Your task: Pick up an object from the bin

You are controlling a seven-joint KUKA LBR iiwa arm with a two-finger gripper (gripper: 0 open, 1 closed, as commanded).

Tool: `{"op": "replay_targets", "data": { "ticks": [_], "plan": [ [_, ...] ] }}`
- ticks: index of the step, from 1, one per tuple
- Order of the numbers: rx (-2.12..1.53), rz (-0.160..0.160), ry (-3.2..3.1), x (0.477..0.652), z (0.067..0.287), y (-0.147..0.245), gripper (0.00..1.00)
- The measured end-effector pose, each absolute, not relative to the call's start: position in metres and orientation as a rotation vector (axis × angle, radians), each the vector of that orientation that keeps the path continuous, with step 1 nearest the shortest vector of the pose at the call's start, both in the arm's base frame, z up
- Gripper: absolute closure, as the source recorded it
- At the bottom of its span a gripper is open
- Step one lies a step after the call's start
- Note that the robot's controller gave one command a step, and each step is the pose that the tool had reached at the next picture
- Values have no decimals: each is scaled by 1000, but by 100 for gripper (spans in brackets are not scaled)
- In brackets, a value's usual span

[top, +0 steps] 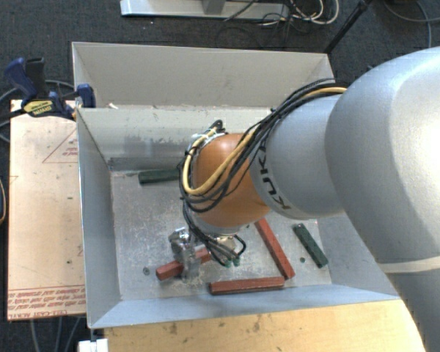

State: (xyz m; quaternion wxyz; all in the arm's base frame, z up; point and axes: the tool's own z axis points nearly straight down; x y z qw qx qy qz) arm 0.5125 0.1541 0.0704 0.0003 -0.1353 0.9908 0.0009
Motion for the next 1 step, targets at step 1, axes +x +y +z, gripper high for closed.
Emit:
{"op": "replay_targets", "data": {
  "ticks": [1],
  "plan": [
    [-510,2,3090,514,209,144,100]
  ]
}}
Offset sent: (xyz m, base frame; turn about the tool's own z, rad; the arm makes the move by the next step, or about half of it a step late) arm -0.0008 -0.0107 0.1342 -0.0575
